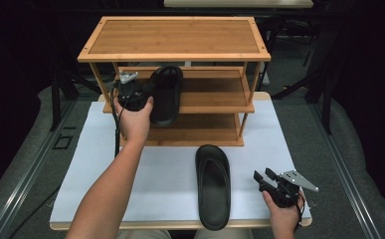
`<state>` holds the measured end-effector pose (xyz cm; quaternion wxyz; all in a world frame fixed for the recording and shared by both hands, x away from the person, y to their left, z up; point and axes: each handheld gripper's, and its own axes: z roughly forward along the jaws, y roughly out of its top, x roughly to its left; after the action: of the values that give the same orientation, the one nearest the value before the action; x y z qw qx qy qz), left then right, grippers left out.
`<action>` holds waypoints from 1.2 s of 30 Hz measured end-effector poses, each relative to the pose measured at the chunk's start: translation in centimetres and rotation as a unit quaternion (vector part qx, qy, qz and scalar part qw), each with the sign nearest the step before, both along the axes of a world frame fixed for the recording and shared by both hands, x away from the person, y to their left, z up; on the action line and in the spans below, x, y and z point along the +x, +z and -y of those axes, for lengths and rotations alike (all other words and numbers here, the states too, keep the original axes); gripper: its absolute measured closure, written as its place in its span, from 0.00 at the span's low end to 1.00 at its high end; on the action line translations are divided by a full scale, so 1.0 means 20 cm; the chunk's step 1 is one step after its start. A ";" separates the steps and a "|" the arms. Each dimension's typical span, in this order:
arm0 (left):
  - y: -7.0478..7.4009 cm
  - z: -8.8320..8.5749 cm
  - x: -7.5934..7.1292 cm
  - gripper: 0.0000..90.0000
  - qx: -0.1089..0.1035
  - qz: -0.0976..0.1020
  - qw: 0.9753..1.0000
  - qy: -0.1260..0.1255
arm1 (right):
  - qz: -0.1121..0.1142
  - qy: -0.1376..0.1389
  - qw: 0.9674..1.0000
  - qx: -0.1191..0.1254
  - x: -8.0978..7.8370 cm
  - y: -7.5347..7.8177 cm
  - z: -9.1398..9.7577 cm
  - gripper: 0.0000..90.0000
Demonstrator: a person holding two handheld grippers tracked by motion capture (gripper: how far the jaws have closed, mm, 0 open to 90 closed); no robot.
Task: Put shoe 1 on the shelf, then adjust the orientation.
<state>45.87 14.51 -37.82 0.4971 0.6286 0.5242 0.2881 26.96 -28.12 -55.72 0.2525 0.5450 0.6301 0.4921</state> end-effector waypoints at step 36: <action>-0.04 -0.39 -0.47 0.64 -0.026 0.056 0.995 -0.074 | 0.003 0.022 0.999 -0.032 -0.03 0.07 -0.09 0.53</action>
<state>36.56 22.27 -38.52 0.5618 0.6357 0.4544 0.2716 26.39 -26.35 -54.28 0.2611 0.5211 0.6567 0.4786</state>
